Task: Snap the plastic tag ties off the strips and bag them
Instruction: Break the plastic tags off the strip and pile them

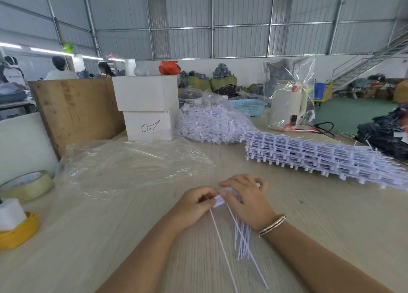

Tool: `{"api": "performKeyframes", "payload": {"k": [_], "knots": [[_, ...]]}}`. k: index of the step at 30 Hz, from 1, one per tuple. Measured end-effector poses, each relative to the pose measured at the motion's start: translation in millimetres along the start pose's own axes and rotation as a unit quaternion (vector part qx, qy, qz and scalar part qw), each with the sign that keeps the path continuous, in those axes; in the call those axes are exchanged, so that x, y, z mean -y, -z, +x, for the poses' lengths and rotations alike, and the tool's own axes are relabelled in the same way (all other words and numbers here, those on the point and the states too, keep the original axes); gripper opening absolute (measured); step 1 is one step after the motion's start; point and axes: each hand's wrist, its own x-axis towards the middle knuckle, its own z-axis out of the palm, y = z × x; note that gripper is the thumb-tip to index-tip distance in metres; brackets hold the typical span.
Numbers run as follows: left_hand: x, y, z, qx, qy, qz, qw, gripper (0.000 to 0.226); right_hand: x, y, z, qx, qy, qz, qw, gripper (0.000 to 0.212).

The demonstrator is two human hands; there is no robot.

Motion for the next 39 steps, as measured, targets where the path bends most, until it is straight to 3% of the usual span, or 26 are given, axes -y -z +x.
{"api": "performKeyframes", "payload": {"k": [5,8,11,14,21,28,33,39], "knots": [[1.8,0.6,0.0,-0.048,-0.003,-0.063,0.997,0.018,2.4,-6.2,0.5,0.042,0.010,-0.012,0.999,0.029],[2.1,3.6,-0.1,-0.081,0.010,-0.091,0.993,0.015,-0.2,-7.0,1.6,0.042,0.008,0.004,0.999,0.032],[-0.4,0.8,0.7,-0.070,0.025,-0.073,0.995,0.008,0.8,-4.8,1.2,0.025,0.012,0.039,0.999,0.028],[-3.3,-1.2,0.9,-0.044,0.037,-0.031,0.998,0.019,2.1,-0.6,-0.4,-0.006,0.000,0.093,0.996,0.020],[-5.0,0.5,-2.2,-0.030,0.012,-0.042,0.999,0.025,4.4,6.8,2.2,0.118,-0.036,0.171,0.977,0.025],[-6.5,-0.5,-3.0,-0.054,0.002,-0.054,0.997,0.013,2.7,2.0,3.8,0.134,-0.019,0.149,0.980,0.031],[-9.5,-2.3,-3.1,-0.038,-0.018,-0.059,0.997,0.016,1.4,1.2,1.3,0.090,0.014,0.129,0.987,0.018],[-9.3,-2.3,-0.7,-0.037,0.028,-0.099,0.994,0.019,3.3,-0.4,-1.4,0.021,0.055,0.086,0.995,0.017]]}}
